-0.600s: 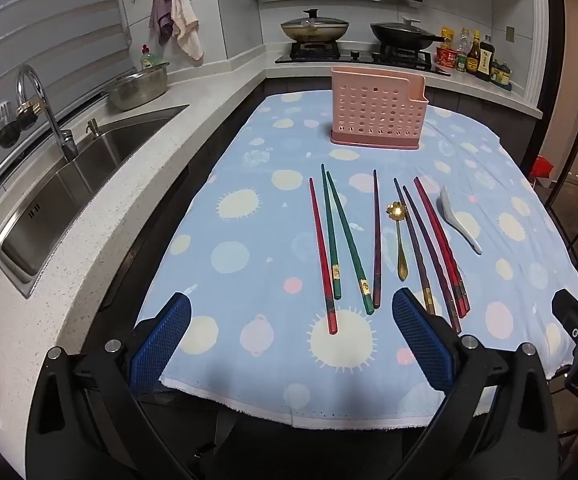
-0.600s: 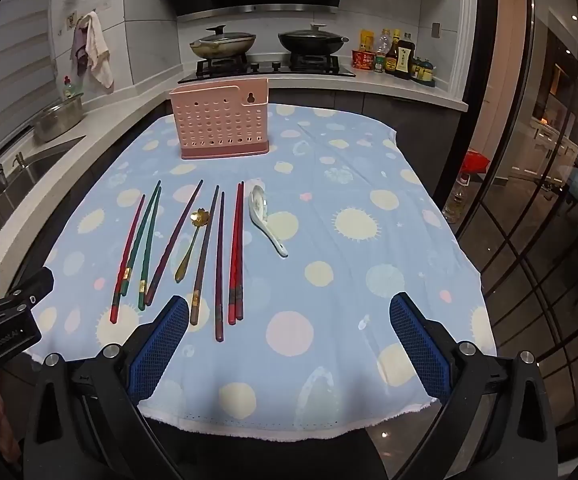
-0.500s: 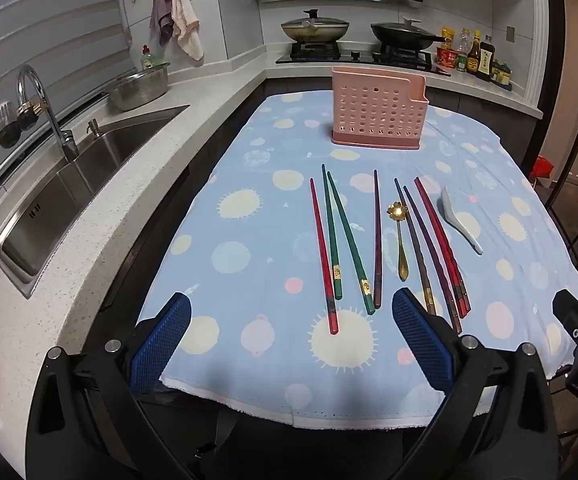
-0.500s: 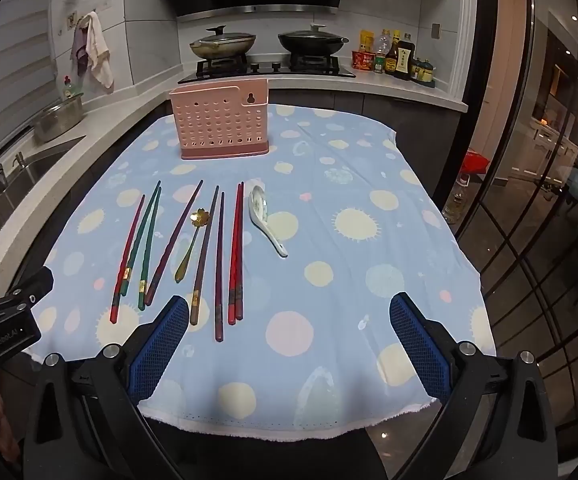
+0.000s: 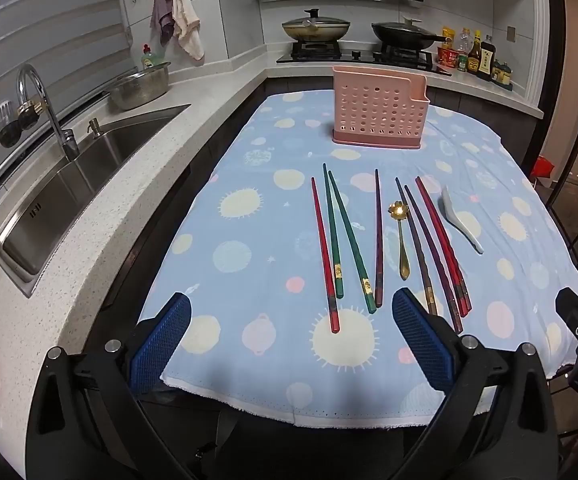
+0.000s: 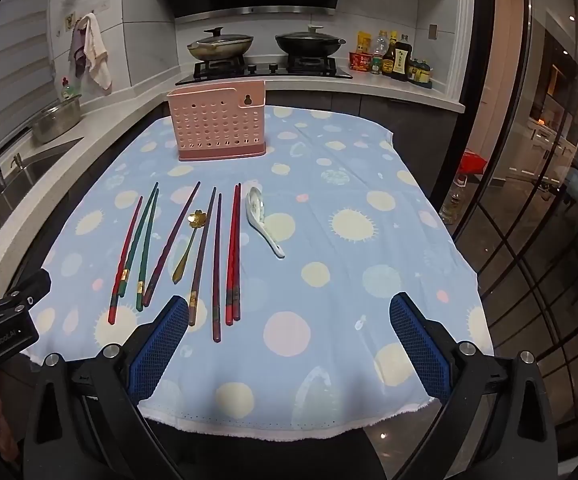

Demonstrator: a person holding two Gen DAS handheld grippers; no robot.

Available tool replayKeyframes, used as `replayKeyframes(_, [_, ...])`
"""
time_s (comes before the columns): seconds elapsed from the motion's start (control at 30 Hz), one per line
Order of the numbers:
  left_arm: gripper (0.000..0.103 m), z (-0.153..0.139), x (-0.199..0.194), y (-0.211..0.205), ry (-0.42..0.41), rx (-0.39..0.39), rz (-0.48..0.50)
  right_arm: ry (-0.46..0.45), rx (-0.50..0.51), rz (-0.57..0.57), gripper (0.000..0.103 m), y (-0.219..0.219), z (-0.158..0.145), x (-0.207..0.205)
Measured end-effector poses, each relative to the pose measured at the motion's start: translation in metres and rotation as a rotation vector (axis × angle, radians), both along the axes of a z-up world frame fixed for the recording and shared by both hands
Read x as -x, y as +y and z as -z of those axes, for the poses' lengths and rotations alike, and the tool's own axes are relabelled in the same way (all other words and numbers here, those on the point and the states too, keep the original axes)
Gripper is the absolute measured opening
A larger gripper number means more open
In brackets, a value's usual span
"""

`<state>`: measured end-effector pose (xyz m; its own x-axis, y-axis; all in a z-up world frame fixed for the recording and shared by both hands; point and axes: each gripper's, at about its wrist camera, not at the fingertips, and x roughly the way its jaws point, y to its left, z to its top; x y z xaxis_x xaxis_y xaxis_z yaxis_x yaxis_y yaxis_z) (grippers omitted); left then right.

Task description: Organize utensils

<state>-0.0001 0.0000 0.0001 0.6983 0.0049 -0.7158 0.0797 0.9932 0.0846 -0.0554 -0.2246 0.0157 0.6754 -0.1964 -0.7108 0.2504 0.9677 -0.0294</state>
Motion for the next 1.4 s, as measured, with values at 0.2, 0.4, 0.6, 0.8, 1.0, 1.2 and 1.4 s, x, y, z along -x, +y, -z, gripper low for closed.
replayKeyframes(0.2, [0.096, -0.0001, 0.0, 0.0, 0.0, -0.001, 0.0, -0.002, 0.001, 0.001, 0.096, 0.0, -0.0003, -0.0001])
replayKeyframes(0.4, [0.096, -0.0001, 0.0, 0.0001, 0.001, 0.0, -0.001, -0.003, 0.001, 0.001, 0.096, -0.0002, -0.0005, -0.0002])
replayKeyframes(0.6, [0.096, 0.0002, -0.0001, 0.0, 0.003, 0.001, 0.001, -0.004, 0.001, 0.001, 0.096, -0.0005, -0.0003, -0.0001])
replayKeyframes(0.8, [0.096, 0.0026, -0.0054, 0.0055, 0.005, 0.002, 0.001, -0.004, 0.001, 0.001, 0.096, -0.0006, -0.0004, 0.0])
replayKeyframes(1.0, [0.096, 0.0026, -0.0055, 0.0054, 0.005, 0.002, 0.003, -0.005, 0.001, 0.001, 0.096, -0.0004, -0.0008, 0.0001])
replayKeyframes(1.2, [0.096, 0.0033, -0.0034, 0.0069, 0.006, 0.003, 0.001, -0.004, -0.001, 0.001, 0.096, 0.0021, -0.0007, -0.0002])
replayKeyframes(1.4, [0.096, 0.0036, -0.0036, 0.0072, 0.007, 0.003, 0.001, -0.005, 0.001, 0.0, 0.096, 0.0002, -0.0022, 0.0008])
